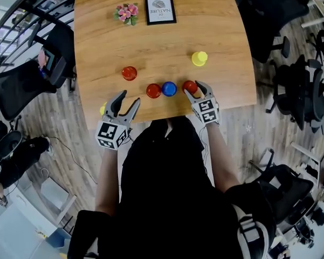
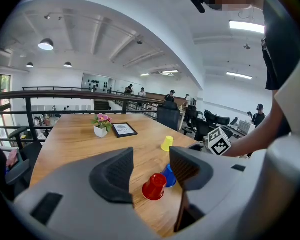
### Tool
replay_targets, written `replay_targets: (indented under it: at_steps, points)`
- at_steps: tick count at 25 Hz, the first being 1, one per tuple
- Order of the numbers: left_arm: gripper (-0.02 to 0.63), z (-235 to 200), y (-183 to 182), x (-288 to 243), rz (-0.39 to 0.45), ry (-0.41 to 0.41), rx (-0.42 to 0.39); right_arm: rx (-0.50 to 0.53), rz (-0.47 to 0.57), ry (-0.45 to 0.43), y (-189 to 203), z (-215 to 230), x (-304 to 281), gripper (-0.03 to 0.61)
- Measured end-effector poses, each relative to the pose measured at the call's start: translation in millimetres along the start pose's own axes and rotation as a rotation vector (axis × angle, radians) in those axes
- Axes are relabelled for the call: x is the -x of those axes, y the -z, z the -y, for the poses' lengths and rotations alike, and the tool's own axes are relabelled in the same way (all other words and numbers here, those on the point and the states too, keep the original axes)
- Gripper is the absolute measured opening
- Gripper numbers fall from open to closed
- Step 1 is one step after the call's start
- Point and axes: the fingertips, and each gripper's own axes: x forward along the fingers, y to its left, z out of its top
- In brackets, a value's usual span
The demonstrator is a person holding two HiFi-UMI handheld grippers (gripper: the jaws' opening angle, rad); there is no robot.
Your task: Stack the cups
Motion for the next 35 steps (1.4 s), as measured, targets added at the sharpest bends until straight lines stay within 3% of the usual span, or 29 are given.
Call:
replay_targets:
  at_steps: [25,35]
  points:
    - [0.250,-19.1,11.3,21.0,-0.001,0.004,-0.001,-0.015,0.012,0.012,-8.0,-24.2,-11.6,0.250]
    - [0.250,-22.3,9.0,22.3,0.009,0.019,-0.003,-0.028,0.032,0.042,-10.3,-21.0,-7.9,0.285]
